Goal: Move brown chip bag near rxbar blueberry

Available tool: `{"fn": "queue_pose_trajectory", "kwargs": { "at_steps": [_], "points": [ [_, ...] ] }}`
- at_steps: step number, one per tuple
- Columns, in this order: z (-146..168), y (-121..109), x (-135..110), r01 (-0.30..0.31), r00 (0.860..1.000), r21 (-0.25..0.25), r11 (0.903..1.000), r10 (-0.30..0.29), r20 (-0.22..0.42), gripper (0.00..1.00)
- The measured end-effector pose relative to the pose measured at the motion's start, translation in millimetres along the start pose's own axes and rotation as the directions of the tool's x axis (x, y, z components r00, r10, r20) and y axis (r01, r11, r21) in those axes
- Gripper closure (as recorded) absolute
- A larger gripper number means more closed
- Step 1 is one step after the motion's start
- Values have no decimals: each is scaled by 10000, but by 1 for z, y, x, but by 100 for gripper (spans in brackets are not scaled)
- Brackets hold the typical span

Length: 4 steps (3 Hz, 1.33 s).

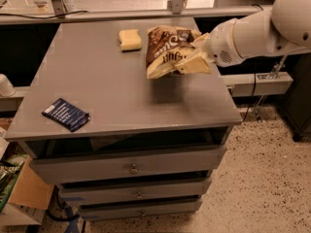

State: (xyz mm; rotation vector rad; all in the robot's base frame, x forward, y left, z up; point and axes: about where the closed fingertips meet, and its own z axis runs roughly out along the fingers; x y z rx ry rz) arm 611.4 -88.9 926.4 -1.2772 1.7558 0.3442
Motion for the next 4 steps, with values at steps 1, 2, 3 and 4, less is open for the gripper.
{"fn": "queue_pose_trajectory", "kwargs": {
  "at_steps": [1,2,3,4],
  "points": [
    [-6,46,-3,698,9975,-1041,9921,-682,197,100],
    [-5,86,-12,1442,9884,-2164,9656,-1300,784,100],
    [7,121,-18,2238,9722,-3273,9180,-1865,1416,100],
    [22,140,-17,2676,9608,-3956,8785,-2124,1783,100]
  ]
}}
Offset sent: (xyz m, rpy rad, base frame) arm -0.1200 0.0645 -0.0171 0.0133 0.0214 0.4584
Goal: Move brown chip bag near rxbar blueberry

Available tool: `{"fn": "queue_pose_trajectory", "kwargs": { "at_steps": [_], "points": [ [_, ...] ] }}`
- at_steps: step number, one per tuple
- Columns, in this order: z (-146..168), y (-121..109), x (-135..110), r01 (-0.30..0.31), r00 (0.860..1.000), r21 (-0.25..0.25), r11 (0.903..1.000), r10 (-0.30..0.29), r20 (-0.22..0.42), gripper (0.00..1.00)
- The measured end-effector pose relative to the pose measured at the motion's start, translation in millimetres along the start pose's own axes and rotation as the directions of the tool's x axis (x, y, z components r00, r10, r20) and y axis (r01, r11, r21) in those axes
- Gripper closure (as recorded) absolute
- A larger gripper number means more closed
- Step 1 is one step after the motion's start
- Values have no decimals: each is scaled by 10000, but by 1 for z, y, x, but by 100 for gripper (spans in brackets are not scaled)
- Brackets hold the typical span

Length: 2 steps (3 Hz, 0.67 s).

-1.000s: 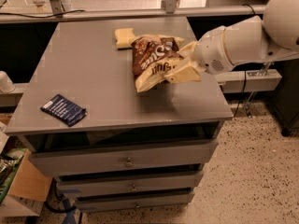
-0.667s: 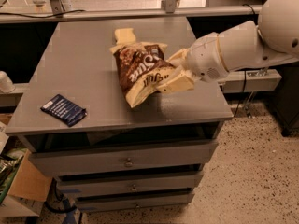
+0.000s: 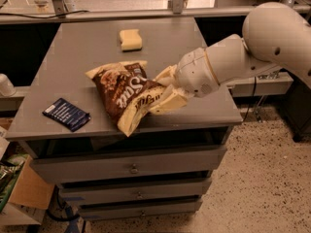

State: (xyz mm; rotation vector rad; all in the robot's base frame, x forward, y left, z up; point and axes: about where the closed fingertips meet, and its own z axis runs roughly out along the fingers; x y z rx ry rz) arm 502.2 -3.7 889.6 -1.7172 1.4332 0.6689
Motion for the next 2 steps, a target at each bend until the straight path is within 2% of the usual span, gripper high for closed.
{"fn": "queue_pose_trajectory", "kwargs": {
  "at_steps": [1,2],
  "points": [
    [20,4,2,230,9996,-520,9984,-222,162,100],
    [40,8,3,303,9991,-814,9962,-278,311,82]
  ]
}}
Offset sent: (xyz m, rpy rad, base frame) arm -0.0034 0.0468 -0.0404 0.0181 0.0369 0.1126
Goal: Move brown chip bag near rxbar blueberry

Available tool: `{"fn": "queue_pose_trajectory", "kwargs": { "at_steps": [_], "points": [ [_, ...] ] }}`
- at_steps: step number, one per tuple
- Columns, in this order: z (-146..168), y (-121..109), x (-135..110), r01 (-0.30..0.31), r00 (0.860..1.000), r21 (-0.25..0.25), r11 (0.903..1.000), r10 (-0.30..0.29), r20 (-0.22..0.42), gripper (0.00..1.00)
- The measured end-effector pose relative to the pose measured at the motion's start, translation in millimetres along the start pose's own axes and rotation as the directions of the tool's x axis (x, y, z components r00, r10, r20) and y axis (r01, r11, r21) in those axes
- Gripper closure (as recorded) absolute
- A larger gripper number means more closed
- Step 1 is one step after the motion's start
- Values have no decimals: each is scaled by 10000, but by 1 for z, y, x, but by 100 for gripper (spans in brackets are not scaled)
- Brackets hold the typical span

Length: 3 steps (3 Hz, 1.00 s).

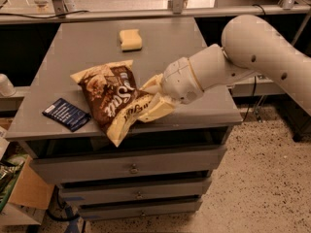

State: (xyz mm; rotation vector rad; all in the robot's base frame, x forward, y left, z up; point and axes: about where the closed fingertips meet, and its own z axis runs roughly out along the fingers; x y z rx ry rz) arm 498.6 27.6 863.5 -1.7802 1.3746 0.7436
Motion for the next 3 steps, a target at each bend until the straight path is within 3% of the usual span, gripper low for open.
{"fn": "queue_pose_trajectory", "kwargs": {
  "at_steps": [3],
  "points": [
    [18,-3,-2,244,9997,-76,9997,-244,22,14]
  ]
}}
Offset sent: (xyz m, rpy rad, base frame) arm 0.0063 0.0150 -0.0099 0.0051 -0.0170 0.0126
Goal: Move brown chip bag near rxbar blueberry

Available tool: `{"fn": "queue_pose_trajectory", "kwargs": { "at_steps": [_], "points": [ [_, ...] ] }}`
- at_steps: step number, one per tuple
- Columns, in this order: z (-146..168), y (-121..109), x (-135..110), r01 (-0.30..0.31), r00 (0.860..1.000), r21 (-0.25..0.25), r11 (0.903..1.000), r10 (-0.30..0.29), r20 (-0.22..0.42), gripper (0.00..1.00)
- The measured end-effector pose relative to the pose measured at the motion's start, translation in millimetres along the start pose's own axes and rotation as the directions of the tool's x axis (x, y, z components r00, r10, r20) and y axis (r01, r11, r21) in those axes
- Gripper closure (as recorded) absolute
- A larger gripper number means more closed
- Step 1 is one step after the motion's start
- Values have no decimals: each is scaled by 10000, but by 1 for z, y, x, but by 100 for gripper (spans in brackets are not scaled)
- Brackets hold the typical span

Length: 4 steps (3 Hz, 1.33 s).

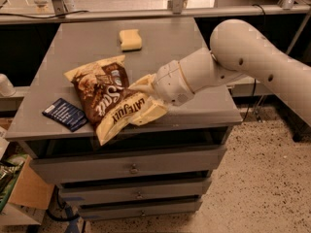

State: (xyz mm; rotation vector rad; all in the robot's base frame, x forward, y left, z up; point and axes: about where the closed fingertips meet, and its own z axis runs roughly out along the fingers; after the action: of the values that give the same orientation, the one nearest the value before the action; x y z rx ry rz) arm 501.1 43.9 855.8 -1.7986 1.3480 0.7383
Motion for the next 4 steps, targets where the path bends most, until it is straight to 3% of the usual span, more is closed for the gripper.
{"fn": "queue_pose_trajectory", "kwargs": {
  "at_steps": [1,2,3,4],
  "points": [
    [-1,-1,-3,84,10000,25,10000,-84,-45,0],
    [-6,-5,-4,157,9998,161,9997,-155,-143,0],
    [-37,-28,2,161,9987,1155,9932,-105,-492,0],
    [-93,-64,10,349,9950,2702,9622,-83,-991,0]
  ]
}}
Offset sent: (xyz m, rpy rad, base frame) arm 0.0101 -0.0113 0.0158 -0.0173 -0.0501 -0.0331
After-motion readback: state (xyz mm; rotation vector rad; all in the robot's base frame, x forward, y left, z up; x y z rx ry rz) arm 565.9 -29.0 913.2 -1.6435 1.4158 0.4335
